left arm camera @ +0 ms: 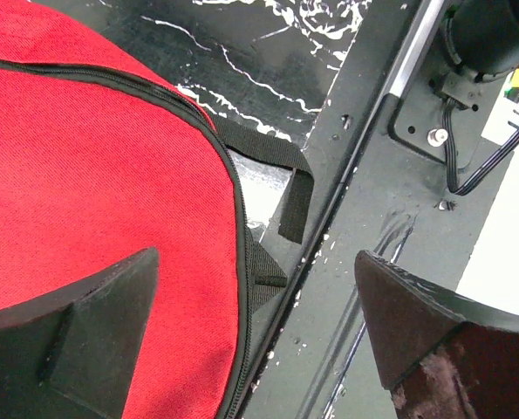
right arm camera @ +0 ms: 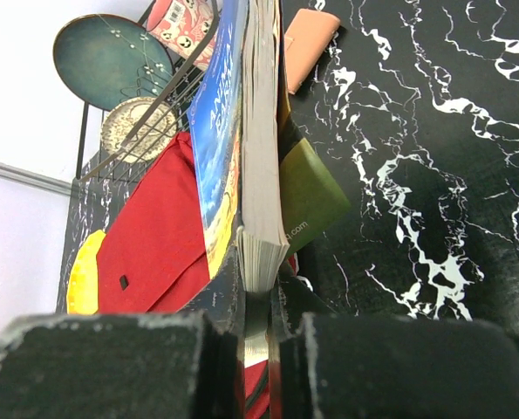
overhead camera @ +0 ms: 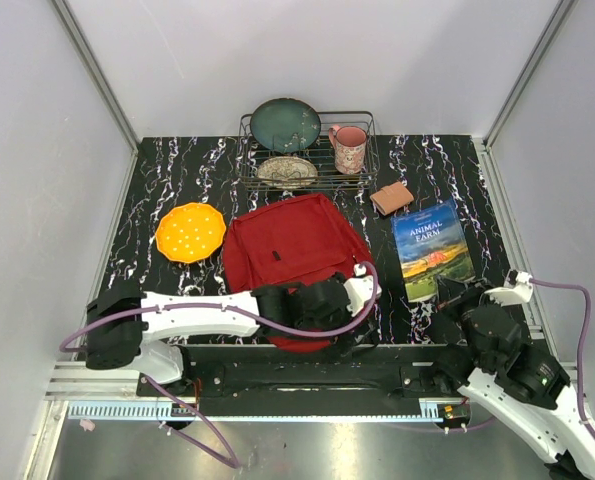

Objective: Pack the student bag
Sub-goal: Place the book in the student bag.

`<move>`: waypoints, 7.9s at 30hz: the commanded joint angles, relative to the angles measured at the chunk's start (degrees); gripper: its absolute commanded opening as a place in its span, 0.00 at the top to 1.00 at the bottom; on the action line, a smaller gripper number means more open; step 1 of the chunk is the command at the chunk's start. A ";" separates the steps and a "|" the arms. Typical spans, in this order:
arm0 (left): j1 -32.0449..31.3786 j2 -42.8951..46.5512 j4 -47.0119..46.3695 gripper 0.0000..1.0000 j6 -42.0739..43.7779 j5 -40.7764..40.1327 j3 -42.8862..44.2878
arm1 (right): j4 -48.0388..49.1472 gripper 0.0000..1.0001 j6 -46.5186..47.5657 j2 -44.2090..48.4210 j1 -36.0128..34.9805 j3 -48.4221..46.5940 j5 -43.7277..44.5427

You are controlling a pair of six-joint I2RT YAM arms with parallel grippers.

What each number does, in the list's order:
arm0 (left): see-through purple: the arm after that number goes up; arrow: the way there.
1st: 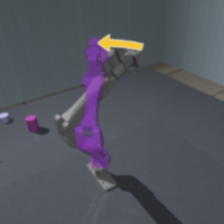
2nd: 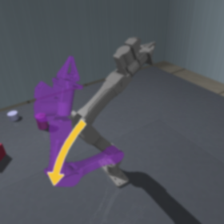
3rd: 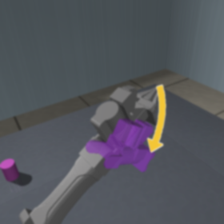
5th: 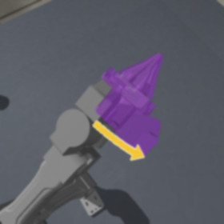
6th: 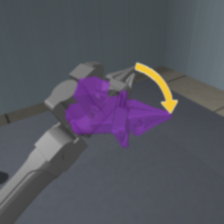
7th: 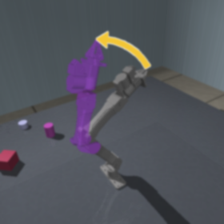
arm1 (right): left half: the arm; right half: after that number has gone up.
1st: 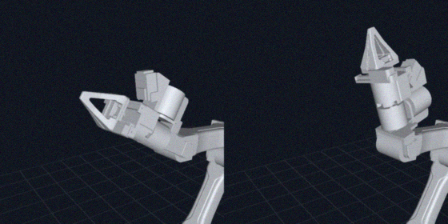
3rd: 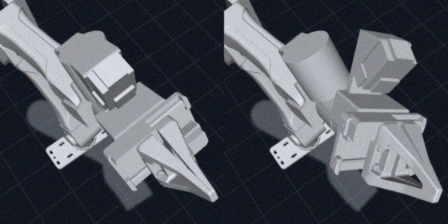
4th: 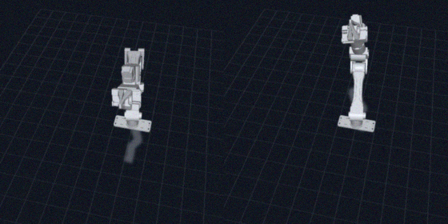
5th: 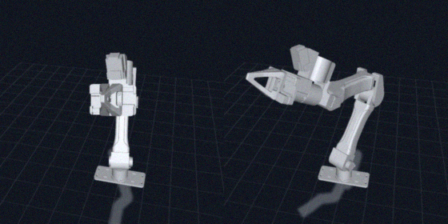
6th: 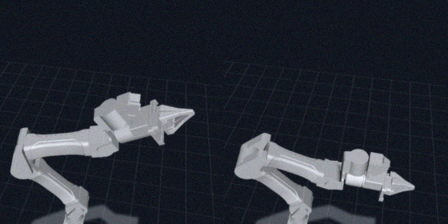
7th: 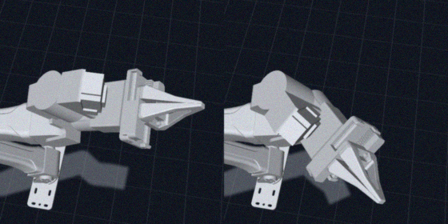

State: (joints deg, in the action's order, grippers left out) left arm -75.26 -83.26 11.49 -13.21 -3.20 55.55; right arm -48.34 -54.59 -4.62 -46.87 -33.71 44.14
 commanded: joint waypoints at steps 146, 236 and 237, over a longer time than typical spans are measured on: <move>10.49 28.07 -2.08 1.00 -7.27 -30.46 2.37 | -2.47 1.00 -4.04 -0.92 -0.41 -4.17 -26.47; 11.81 25.25 0.29 1.00 -6.21 -14.72 2.90 | 83.42 0.30 -13.45 -71.35 -4.28 9.80 -38.07; 11.89 25.34 0.29 1.00 -6.21 -15.34 2.64 | 81.84 0.29 -12.74 -69.31 -4.28 10.42 -38.86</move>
State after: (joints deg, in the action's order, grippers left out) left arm -63.26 -60.58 14.57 -19.07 -15.70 57.63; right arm 34.24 -71.64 -82.11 -50.39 -26.28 9.30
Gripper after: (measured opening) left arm 0.025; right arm 0.695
